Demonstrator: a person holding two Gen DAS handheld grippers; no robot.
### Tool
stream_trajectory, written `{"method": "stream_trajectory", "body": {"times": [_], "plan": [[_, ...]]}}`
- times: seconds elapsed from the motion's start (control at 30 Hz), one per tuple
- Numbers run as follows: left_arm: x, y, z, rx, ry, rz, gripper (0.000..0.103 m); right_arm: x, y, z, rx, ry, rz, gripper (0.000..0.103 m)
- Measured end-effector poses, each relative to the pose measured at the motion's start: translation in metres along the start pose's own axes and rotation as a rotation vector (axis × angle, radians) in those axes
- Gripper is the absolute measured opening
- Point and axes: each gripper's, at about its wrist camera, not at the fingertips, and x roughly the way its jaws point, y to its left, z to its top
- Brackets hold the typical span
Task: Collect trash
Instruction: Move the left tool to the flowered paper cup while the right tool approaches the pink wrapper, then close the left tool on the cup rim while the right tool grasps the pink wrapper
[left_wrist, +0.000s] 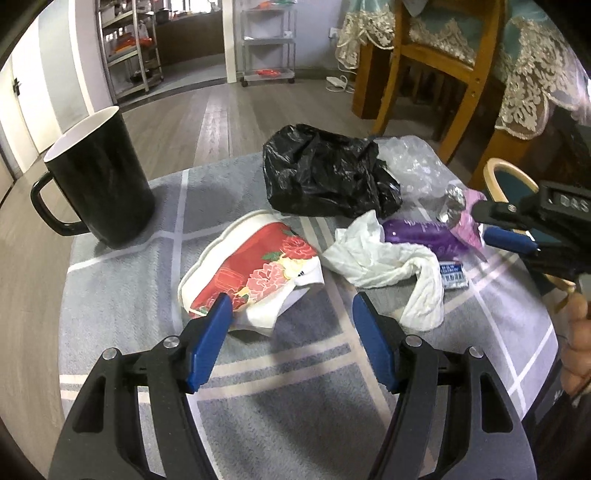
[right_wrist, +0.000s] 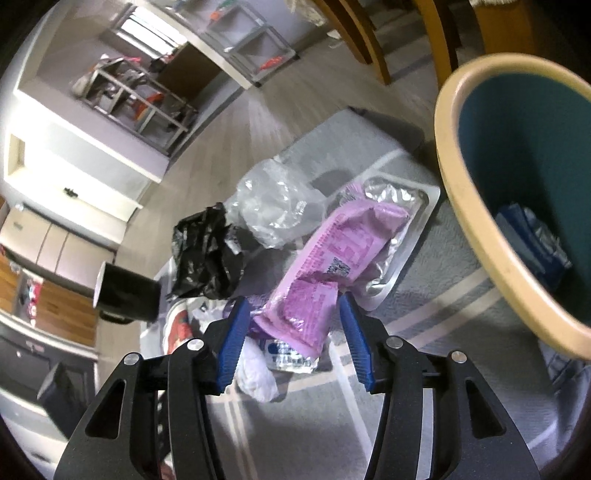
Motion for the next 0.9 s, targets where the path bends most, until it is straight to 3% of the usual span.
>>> {"method": "stream_trajectory", "body": {"times": [0.1,0.17,0.3,0.37,0.5,0.57,0.7,0.9], "plan": [[0.0,0.0,-0.001,0.002,0.007,-0.006,0.06,0.008,-0.002,-0.002,0.024,0.02,0.005,0.053],[0.0,0.002,-0.001,-0.006,0.01,-0.019,0.05,0.011,-0.001,-0.003,0.023,0.027,0.005,0.053],[0.002,0.002,-0.001,-0.009,0.015,-0.023,0.04,0.014,-0.003,-0.006,0.02,0.042,0.009,0.039],[0.003,0.001,-0.001,-0.01,0.021,-0.027,0.035,0.013,-0.004,-0.008,0.019,0.042,0.015,0.038],[0.003,-0.001,-0.001,-0.002,0.02,-0.019,0.031,0.011,-0.005,-0.01,0.001,0.042,0.019,0.036],[0.003,-0.001,-0.001,0.001,0.019,-0.016,0.023,0.009,-0.004,-0.012,-0.008,0.041,0.02,0.036],[-0.002,-0.003,0.0,0.009,0.0,0.001,0.018,0.003,-0.001,-0.014,-0.033,0.034,0.015,0.036],[-0.015,0.004,0.003,-0.04,-0.042,0.0,0.013,-0.012,0.001,-0.015,-0.076,0.01,0.001,0.036]]}}
